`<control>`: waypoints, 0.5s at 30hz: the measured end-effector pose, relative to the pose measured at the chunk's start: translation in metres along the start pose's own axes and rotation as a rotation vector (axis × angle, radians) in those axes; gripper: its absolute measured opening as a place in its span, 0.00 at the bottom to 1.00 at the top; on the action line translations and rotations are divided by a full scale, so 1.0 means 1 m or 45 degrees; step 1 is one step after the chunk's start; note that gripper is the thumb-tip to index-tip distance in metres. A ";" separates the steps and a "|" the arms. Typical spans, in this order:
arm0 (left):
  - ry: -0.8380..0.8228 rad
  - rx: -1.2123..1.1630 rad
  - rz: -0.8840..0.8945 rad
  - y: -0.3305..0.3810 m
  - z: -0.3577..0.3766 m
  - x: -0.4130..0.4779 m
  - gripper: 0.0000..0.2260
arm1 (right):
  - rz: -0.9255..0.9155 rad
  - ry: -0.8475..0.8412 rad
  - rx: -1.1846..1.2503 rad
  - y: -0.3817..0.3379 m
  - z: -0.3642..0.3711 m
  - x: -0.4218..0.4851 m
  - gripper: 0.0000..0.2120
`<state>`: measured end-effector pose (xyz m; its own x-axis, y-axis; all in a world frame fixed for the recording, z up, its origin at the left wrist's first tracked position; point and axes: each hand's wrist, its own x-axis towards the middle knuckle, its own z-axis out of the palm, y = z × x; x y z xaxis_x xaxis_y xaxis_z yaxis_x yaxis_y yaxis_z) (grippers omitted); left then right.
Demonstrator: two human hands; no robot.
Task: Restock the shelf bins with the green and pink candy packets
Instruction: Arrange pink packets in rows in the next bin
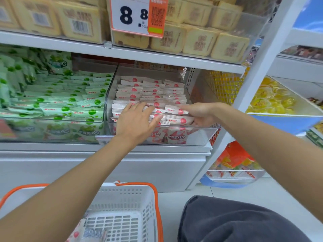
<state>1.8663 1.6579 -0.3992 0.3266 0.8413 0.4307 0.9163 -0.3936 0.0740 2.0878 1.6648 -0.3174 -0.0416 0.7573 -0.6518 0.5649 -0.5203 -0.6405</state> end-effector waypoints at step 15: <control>0.139 -0.666 -0.255 -0.001 -0.023 -0.097 0.02 | -1.057 1.066 -0.534 0.019 0.141 -0.028 0.07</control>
<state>1.8283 1.5682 -0.4206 0.1071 0.8862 0.4508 0.7120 -0.3848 0.5874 1.9837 1.5776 -0.3689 -0.0610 0.8943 0.4432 0.8442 0.2831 -0.4551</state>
